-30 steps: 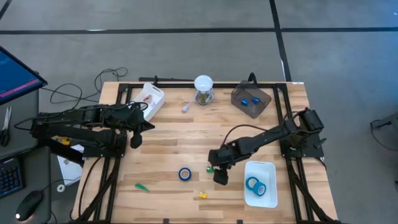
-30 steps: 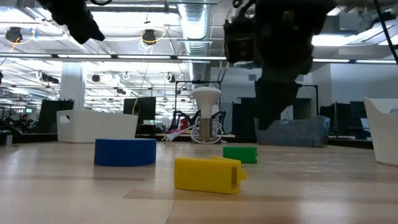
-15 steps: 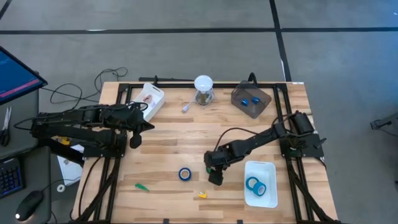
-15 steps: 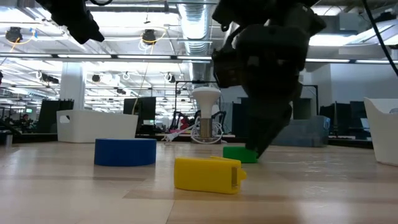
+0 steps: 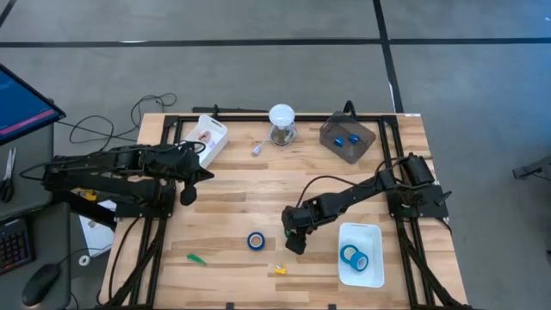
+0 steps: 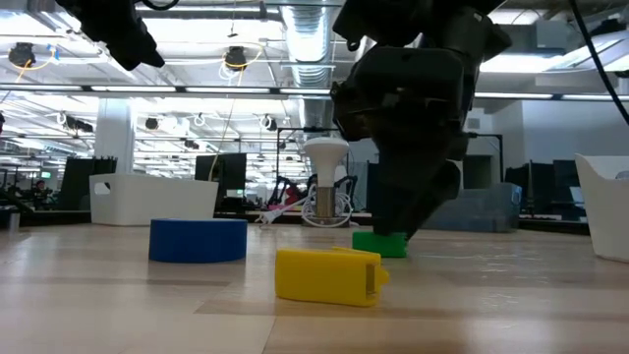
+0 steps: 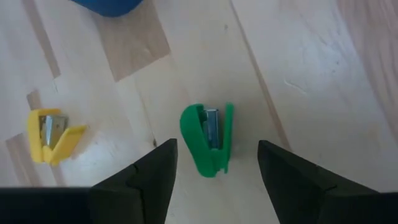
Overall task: Pick and place Stapler, Stapler remover, tape
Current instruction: Put the right green stapler into the black bin
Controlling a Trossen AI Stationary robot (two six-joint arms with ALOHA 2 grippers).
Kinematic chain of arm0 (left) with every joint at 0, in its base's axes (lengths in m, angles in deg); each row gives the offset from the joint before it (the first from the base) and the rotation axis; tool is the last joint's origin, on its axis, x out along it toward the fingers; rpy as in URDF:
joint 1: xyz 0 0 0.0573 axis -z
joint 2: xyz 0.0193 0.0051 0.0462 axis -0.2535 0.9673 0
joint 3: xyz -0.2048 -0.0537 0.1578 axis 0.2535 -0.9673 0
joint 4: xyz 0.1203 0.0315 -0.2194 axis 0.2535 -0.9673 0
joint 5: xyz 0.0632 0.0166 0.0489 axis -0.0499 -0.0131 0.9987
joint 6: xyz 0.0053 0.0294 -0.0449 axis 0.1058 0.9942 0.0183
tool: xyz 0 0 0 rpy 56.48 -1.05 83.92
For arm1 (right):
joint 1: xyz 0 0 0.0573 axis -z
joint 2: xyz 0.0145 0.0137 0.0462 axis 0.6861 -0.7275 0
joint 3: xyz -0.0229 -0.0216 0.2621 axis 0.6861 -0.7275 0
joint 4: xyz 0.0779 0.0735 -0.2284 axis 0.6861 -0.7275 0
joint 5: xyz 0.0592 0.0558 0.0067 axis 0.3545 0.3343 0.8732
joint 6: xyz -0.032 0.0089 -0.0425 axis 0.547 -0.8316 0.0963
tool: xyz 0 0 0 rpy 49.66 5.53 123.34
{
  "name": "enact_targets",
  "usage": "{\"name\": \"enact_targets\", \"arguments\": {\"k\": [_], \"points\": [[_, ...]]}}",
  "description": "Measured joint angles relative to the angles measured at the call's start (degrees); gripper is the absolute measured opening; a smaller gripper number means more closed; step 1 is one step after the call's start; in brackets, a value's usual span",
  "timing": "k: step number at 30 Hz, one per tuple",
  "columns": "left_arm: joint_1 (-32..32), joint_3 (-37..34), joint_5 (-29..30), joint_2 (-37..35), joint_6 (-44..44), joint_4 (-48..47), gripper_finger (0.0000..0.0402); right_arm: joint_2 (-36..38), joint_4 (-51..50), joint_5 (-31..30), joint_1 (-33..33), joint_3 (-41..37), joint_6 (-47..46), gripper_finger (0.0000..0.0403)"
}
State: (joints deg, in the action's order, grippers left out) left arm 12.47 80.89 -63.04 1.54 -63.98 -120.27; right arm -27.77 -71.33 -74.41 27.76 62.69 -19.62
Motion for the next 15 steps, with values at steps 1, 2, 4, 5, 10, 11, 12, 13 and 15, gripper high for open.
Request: {"name": "enact_targets", "arguments": {"k": [1, 2, 4, 5, 10, 11, 12, 13, 15], "points": [[0.0, 0.0, 0.0, 0.0, 0.0, 0.0, 0.0001, 0.0, 0.16, -0.01, -0.08, 0.0, 0.0, 0.0215], [0.0, 0.0, 0.0, 0.0, 0.0, 0.0, 0.0001, 0.0, 0.23, -0.01, -0.1, 0.0, 0.0, 0.0214], [0.0, 0.0, 0.0, 0.0, 0.0, 0.0, 0.0001, 0.0, 0.19, -0.1, -0.05, 0.0, 0.0, 0.0212], [0.0, 0.0, 0.0, 0.0, 0.0, 0.0, 0.0001, 0.0, 0.19, -0.23, -0.05, 0.0, 0.0, 0.0211], [0.0, 0.0, 0.0, 0.0, 0.0, 0.0, 0.0001, 0.0, 0.17, -1.19, -0.05, 0.0, -0.01, 0.021], [0.0, 0.0, 0.0, 0.0, 0.0, 0.0, 0.0001, 0.0, 0.15, -1.18, -0.05, 0.0, -0.02, 0.021], [0.0, 0.0, 0.0, 0.0, 0.0, 0.0, 0.0001, 0.0, 0.12, -1.17, -0.05, 0.0, 0.0, 0.0211], [0.0, 0.0, 0.0, 0.0, 0.0, 0.0, 0.0001, 0.0, 0.1, -1.17, -0.05, 0.0, -0.02, 0.0211], [0.0, 0.0, -0.01, 0.0, 0.0, 0.0, 0.0001, 0.0, 0.08, -1.17, -0.05, 0.0, -0.02, 0.0212]]}}
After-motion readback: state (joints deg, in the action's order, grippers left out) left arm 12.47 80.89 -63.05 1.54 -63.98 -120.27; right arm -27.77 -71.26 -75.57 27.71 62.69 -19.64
